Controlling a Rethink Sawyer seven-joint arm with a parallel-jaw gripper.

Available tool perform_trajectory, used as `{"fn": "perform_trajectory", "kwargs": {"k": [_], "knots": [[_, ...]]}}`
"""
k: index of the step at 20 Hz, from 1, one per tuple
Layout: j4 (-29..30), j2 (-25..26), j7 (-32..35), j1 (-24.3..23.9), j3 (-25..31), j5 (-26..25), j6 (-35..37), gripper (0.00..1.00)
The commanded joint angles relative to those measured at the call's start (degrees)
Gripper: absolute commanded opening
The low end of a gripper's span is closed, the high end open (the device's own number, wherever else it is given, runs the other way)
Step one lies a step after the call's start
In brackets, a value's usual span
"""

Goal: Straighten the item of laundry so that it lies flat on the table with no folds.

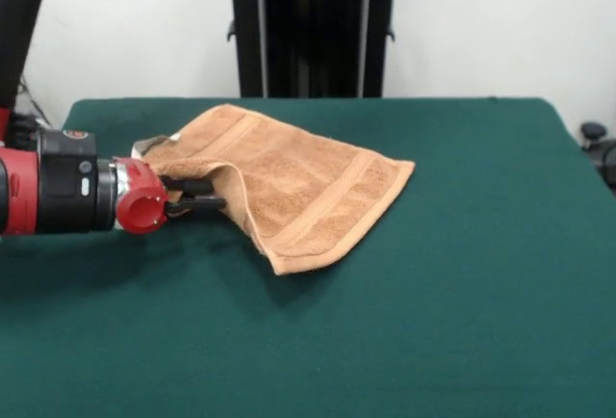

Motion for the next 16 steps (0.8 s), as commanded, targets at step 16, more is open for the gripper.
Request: {"fn": "perform_trajectory", "kwargs": {"k": [16], "knots": [[9.0, -12.1, 1.2, 7.0, -11.4, -17.6, -20.8, 1.00]]}}
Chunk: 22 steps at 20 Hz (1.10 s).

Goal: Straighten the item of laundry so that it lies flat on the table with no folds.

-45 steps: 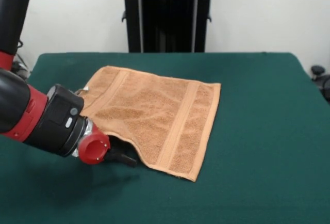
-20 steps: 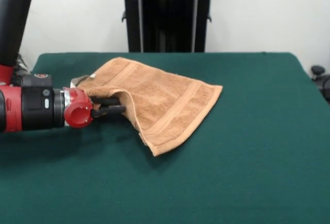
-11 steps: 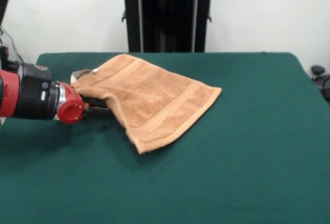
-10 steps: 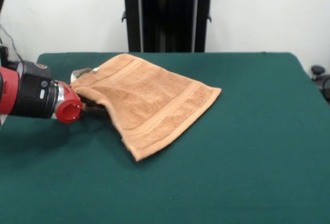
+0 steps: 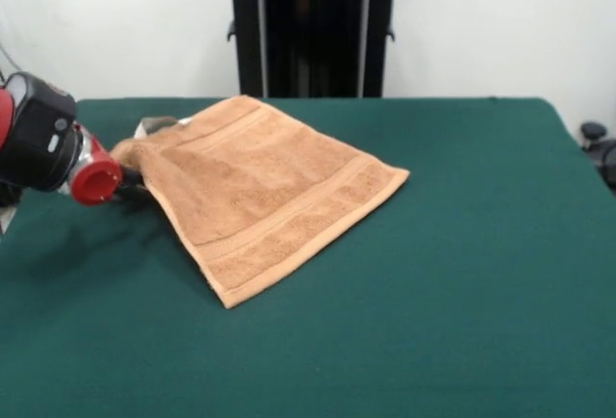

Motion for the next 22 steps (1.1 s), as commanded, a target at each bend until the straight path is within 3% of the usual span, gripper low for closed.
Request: {"fn": "perform_trajectory", "kwargs": {"k": [1, 8, 9, 11, 12, 14, 16, 17, 19, 22], "knots": [[1.6, 0.0, 0.7, 4.9, -3.1, -8.9, -7.5, 1.00], [-5.0, 3.8, -2.3, 5.5, -3.3, -15.4, -13.1, 1.00], [-5.1, 3.0, -3.5, 6.2, -3.7, -18.2, -17.6, 1.00], [-3.4, 0.1, -4.5, 8.1, -5.2, -26.4, -34.8, 1.00], [-3.2, -0.8, -3.1, 9.4, -6.5, -30.7, -43.1, 1.00], [-1.7, -2.6, 5.9, 13.4, -11.8, -38.8, -57.3, 1.00], [-2.2, -1.8, 14.8, 16.2, -16.8, -43.9, -64.5, 1.00], [-3.9, -0.2, 21.3, 18.5, -20.7, -47.1, -67.1, 1.00], [-5.0, 0.7, 26.8, 20.6, -24.4, -50.1, -68.9, 1.00], [-4.4, -1.2, 27.5, 21.8, -25.7, -51.2, -66.9, 1.00]]}}
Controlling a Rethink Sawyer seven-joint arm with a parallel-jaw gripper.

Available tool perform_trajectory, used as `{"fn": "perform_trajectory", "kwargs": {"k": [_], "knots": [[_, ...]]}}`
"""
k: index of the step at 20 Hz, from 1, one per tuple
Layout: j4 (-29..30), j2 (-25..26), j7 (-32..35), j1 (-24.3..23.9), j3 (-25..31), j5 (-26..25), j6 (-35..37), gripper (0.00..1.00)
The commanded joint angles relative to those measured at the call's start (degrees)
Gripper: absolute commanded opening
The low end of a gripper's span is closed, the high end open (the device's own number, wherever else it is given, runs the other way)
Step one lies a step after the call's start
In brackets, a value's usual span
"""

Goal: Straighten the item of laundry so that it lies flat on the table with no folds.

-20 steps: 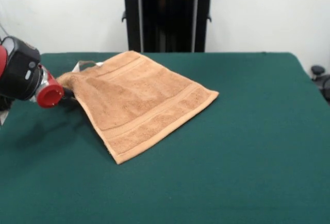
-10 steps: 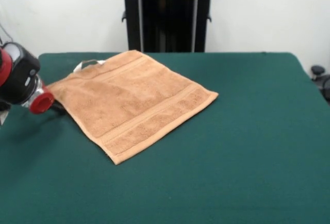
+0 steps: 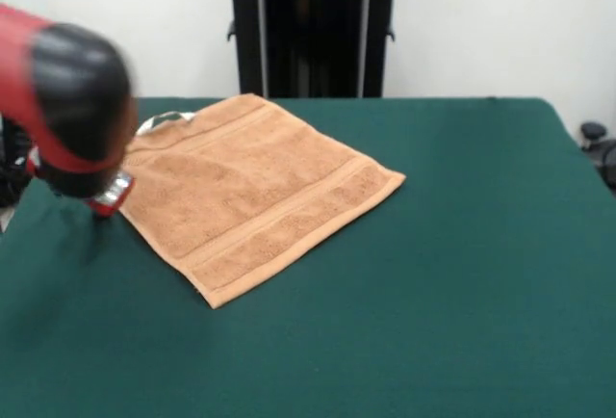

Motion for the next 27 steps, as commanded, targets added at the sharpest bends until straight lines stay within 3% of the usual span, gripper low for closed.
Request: {"fn": "perform_trajectory", "kwargs": {"k": [1, 3, 6, 10, 15, 27], "knots": [[-4.8, 2.4, 26.0, 2.2, -12.1, -18.1, -43.9, 1.00], [-4.9, 2.0, 27.9, 2.8, -13.1, -18.2, -43.7, 1.00], [-1.6, 0.6, 29.5, 0.8, -11.8, -12.9, -47.6, 1.00], [3.4, -2.2, 13.9, -7.6, 0.0, -6.4, -50.5, 1.00], [3.2, -3.0, 7.7, -9.2, 0.6, -5.7, -48.9, 1.00], [5.4, -1.1, 14.8, -10.7, -1.2, 1.8, -45.3, 1.00]]}}
